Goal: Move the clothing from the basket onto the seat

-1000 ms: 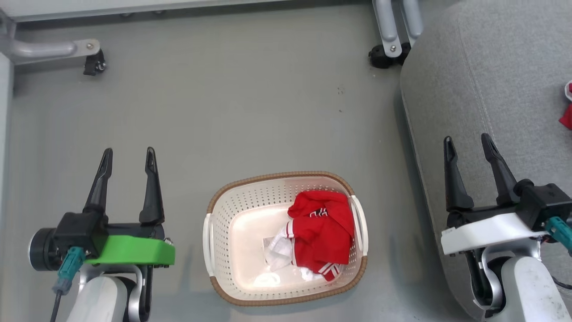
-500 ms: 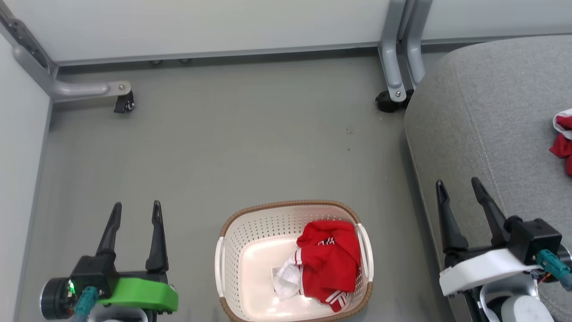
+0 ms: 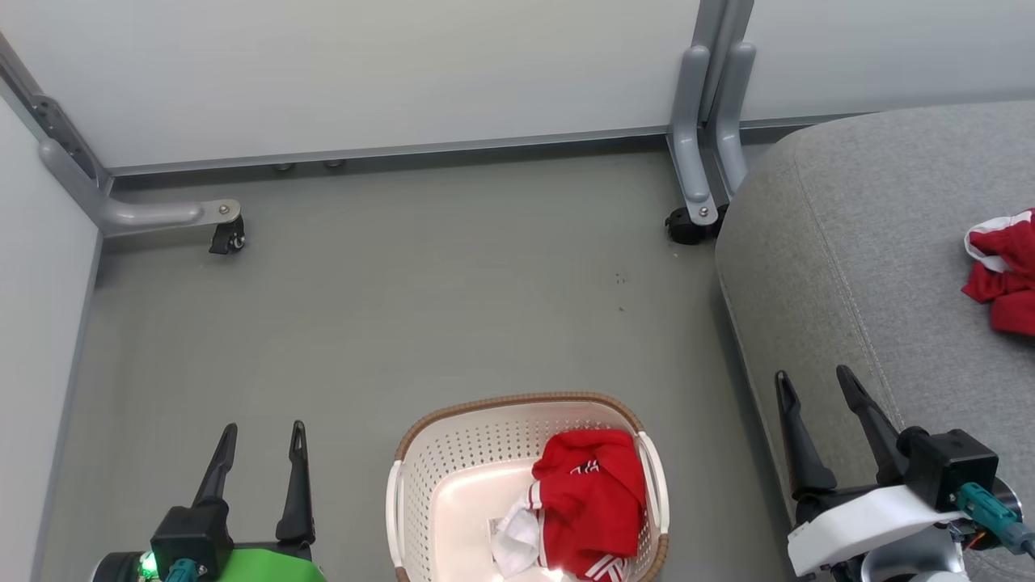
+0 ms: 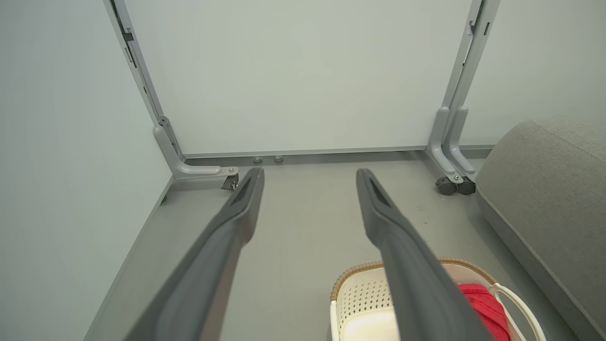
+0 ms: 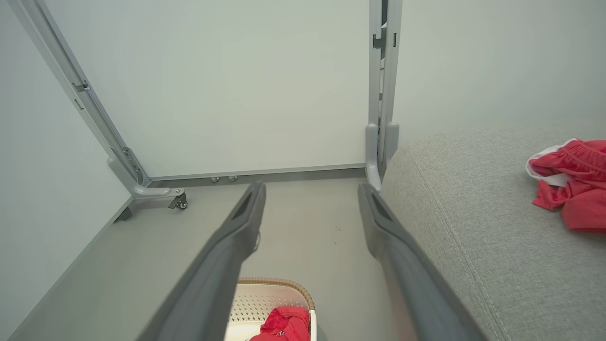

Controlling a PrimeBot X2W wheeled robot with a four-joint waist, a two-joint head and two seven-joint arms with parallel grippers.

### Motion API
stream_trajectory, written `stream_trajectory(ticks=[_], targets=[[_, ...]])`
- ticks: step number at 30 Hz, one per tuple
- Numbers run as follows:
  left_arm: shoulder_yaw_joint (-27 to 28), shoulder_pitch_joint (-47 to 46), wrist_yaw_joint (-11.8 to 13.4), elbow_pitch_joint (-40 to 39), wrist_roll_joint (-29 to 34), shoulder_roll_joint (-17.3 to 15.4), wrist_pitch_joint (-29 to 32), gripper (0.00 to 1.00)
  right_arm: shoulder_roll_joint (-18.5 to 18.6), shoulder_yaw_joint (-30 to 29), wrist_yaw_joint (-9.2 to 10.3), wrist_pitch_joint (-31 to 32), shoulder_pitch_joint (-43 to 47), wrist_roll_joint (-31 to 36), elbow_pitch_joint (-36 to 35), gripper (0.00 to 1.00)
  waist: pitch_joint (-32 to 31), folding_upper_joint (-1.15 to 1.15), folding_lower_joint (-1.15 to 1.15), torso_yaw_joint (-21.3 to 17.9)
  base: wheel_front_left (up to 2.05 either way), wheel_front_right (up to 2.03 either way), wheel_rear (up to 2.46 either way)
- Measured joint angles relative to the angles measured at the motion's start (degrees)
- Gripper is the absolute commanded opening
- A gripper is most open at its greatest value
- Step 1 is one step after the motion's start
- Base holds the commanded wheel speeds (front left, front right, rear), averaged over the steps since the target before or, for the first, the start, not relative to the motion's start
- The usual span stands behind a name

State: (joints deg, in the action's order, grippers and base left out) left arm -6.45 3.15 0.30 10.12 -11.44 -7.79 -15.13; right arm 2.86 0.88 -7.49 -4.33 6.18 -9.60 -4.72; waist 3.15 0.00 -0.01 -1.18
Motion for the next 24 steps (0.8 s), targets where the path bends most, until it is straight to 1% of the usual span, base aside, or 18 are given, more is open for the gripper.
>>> stream_trajectory(ticks=[17,24], targets=[[1.45,0.4,-1.31,1.45,1.49,1.4,0.0,1.0,0.0,0.15,0.0,0.56,0.66,-0.46,-0.56,1.0,-0.55,0.0,0.0,-0.33,0.0,0.0,0.0],[1.74,-0.3,-1.8,1.67,2.37,1.54,0.0,1.0,0.0,0.15,0.0,0.54,0.57,-0.67,-0.91,1.0,0.52,0.0,0.0,-0.47,0.0,0.0,0.0]])
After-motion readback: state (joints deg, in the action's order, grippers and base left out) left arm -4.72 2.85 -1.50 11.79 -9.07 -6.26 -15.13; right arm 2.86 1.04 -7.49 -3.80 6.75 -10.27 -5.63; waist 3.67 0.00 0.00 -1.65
